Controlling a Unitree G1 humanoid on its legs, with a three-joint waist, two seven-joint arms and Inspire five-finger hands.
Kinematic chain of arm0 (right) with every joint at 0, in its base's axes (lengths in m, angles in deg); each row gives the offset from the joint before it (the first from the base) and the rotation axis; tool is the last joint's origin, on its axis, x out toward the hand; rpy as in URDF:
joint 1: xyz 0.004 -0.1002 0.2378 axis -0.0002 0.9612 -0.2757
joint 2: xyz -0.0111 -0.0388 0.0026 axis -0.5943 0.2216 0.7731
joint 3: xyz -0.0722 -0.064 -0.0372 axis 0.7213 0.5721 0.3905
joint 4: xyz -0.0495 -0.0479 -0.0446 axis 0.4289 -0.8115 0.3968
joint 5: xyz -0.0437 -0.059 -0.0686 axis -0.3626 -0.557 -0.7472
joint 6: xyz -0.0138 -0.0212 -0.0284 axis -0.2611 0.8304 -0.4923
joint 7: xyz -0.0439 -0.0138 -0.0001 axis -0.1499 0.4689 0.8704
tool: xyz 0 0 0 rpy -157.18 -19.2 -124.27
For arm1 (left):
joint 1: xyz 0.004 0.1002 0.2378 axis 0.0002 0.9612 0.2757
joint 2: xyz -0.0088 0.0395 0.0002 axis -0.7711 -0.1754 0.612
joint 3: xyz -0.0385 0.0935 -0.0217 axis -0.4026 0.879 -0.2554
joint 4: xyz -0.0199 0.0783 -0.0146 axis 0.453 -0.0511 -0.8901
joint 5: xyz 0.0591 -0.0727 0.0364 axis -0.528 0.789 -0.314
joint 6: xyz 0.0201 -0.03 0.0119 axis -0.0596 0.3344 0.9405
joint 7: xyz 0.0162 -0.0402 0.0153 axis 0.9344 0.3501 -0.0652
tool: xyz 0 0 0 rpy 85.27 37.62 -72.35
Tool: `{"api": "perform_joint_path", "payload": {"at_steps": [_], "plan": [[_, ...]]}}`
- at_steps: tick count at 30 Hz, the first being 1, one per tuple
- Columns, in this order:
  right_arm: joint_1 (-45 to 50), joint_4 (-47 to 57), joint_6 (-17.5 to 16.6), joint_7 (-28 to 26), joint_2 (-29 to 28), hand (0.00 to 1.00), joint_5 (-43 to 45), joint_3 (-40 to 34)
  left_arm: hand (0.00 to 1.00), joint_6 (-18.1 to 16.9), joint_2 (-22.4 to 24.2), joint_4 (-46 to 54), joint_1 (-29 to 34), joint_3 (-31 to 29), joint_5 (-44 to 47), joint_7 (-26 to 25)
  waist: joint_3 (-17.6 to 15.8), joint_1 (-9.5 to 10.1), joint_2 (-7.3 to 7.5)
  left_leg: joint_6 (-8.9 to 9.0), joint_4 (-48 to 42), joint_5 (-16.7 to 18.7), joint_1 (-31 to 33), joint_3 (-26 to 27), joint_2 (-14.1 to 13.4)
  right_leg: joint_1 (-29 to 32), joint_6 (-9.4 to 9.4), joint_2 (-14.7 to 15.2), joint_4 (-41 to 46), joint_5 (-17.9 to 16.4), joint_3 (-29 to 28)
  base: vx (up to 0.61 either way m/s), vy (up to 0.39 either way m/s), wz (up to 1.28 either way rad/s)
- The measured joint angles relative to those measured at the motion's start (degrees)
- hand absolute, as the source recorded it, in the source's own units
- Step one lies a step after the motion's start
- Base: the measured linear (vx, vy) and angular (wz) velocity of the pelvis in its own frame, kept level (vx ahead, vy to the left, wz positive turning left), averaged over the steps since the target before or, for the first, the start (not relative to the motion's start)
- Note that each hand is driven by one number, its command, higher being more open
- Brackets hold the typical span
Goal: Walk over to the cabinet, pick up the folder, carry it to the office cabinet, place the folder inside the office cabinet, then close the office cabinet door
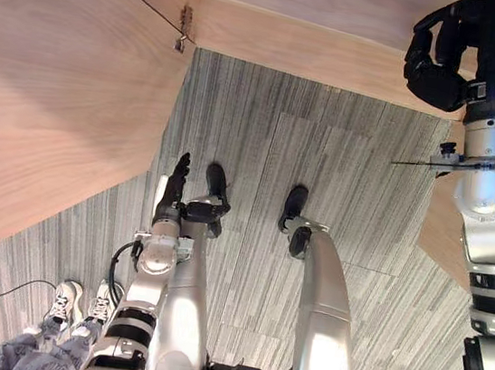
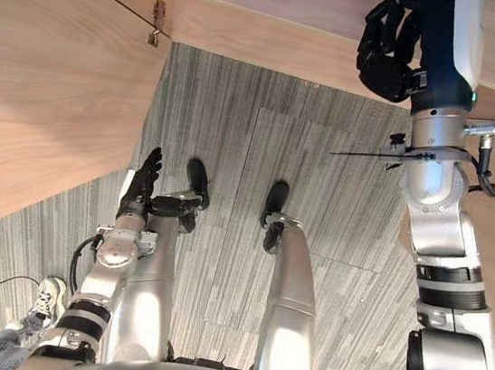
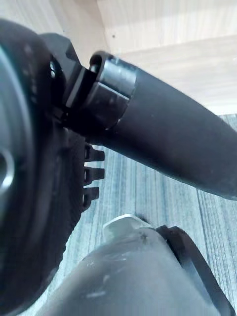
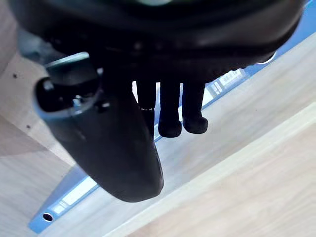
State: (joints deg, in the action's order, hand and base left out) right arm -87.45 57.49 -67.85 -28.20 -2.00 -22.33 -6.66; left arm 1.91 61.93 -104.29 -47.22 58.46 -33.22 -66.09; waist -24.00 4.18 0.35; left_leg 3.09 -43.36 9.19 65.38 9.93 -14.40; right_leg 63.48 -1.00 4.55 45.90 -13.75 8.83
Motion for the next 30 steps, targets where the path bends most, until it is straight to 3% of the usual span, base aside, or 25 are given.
{"api": "perform_joint_path", "payload": {"at_steps": [13,23,30], "plan": [[-15.4,-15.0,1.9,0.4,3.1,0.0,2.4,4.0,1.0,-0.1,-1.6,0.4,-0.1,0.0,1.4,-0.8,-0.3,0.14,0.38,-0.48,1.2,-1.0,1.7,0.3,0.6,1.6,0.0,1.1,-0.3,0.0,0.7,-0.01,0.017,0.05],[-19.7,-20.4,2.0,0.5,4.2,0.0,4.7,4.0,1.0,0.0,-1.4,0.4,-0.1,0.0,2.8,-1.8,-0.4,0.29,0.38,-0.93,2.3,-2.0,2.1,0.4,0.9,1.6,0.27,1.4,-1.5,0.6,1.3,-0.01,0.006,0.02],[-20.3,-20.4,4.2,2.2,4.1,0.0,7.2,3.8,1.0,0.0,-1.0,1.0,-0.1,0.0,3.3,-2.4,-0.8,0.49,0.37,-1.33,2.3,-2.6,2.4,0.4,1.1,1.7,0.37,1.6,-1.6,1.2,1.5,-0.01,0.002,0.0]]}}
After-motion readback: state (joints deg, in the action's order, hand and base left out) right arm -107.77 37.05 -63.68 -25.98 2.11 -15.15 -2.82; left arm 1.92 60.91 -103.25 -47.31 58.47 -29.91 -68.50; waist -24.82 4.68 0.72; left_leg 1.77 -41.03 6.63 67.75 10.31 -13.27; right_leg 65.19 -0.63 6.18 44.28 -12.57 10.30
